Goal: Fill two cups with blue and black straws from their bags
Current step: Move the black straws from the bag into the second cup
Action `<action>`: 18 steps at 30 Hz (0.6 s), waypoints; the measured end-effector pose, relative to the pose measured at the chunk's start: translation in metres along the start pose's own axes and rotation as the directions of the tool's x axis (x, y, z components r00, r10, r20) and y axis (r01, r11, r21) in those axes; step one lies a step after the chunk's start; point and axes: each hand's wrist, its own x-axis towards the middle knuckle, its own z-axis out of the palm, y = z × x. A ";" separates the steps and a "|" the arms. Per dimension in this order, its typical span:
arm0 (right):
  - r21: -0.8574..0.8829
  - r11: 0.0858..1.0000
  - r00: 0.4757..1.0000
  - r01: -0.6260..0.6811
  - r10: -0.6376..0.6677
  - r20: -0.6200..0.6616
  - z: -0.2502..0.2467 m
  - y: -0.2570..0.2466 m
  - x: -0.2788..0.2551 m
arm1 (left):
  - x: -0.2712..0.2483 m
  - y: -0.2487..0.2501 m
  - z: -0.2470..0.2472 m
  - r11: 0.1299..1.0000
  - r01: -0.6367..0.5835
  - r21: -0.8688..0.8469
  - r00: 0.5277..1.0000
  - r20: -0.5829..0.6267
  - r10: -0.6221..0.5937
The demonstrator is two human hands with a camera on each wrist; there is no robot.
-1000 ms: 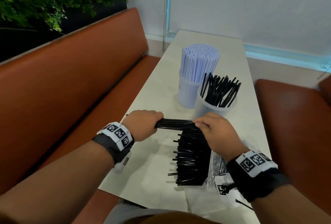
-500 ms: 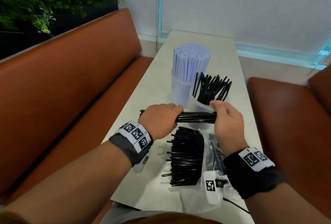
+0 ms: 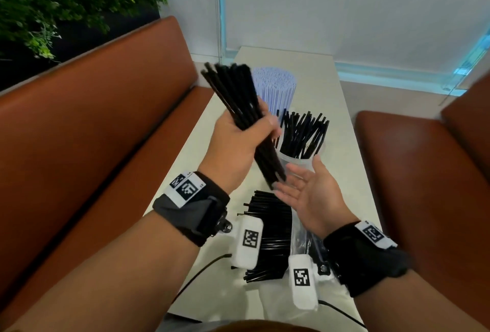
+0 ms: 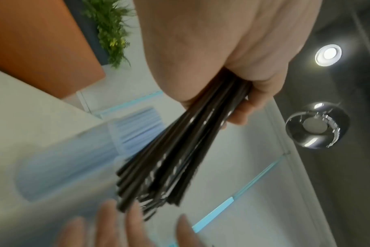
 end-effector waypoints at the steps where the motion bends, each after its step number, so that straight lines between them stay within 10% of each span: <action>1: 0.048 0.999 0.999 -0.016 0.014 0.035 0.002 -0.001 -0.001 | 0.003 0.001 0.007 0.994 0.000 -0.106 1.000 -0.011 -0.002; 6: 0.137 0.990 0.981 -0.022 -0.005 0.194 0.010 -0.007 -0.007 | -0.001 -0.014 0.033 0.988 0.098 -0.122 0.994 -0.027 -0.102; 9: -0.032 0.970 0.962 0.242 -0.236 0.136 0.000 -0.013 -0.006 | 0.007 -0.012 0.029 0.977 0.112 -0.183 0.989 -0.078 -0.129; 11: -0.346 0.789 0.855 0.507 -0.411 0.317 -0.006 -0.017 -0.007 | 0.008 -0.014 0.028 0.974 0.127 -0.188 0.985 -0.088 -0.145; 13: -0.579 0.563 0.802 0.589 -0.319 0.506 -0.006 -0.012 -0.007 | 0.001 -0.020 0.033 0.976 0.162 -0.145 0.983 -0.061 -0.172; 18: -0.753 0.358 0.802 0.552 -0.477 0.360 -0.007 -0.004 -0.004 | 0.001 -0.016 0.034 0.973 0.179 -0.146 0.982 -0.025 -0.185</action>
